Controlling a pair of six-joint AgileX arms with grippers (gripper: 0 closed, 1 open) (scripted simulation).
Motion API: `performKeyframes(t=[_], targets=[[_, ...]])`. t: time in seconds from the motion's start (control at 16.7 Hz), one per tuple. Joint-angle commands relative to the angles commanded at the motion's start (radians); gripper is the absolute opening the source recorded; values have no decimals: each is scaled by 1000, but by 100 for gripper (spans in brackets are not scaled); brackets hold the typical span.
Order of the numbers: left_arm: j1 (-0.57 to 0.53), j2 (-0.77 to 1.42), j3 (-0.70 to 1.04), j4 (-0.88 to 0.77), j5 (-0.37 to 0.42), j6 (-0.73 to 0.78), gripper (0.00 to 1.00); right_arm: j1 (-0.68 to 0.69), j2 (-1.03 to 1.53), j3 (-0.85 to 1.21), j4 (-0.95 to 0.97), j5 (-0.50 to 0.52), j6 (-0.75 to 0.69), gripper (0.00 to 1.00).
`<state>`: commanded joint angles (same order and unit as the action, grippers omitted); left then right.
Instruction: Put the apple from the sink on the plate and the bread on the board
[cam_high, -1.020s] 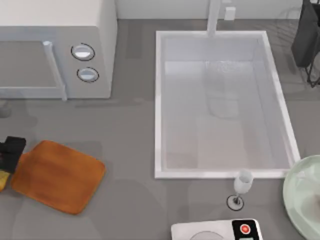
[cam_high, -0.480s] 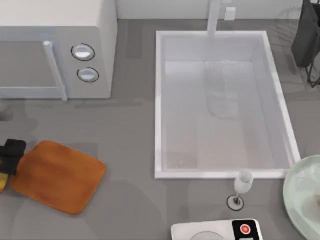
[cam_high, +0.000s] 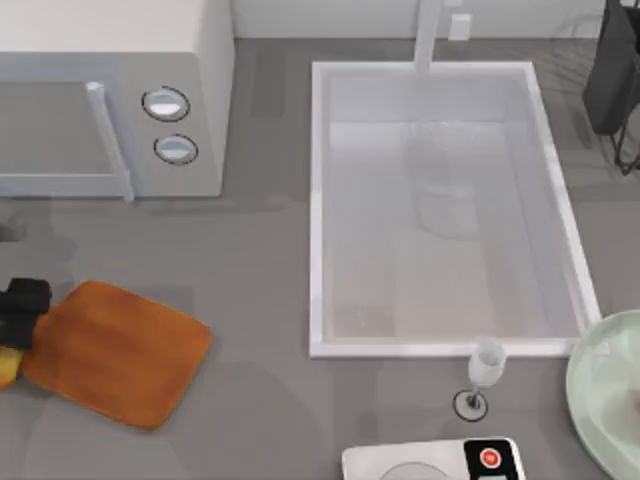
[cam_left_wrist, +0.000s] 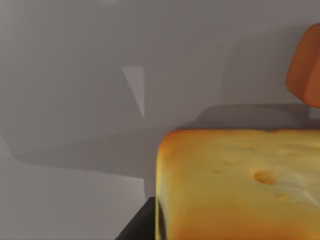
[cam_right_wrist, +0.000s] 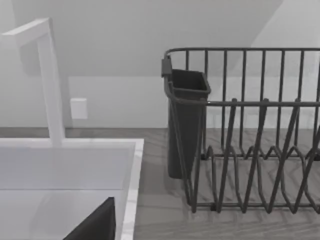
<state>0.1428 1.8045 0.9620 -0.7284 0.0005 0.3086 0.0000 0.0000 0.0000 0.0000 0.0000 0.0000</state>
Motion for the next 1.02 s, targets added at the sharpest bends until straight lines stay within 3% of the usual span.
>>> performKeyframes(t=[0.18,0.24,0.78,1.02], targets=[[0,0,0,0,0,0,2,0,0,0,0,0,0,100],[0,0,0,0,0,0,0,0,0,0,0,0,0,100],[-1,-16,8,-9,7,-1,0,0,0,0,0,0,0,100],[1,-51,89,-124,7,-4,0,0,0,0,0,0,0,100]])
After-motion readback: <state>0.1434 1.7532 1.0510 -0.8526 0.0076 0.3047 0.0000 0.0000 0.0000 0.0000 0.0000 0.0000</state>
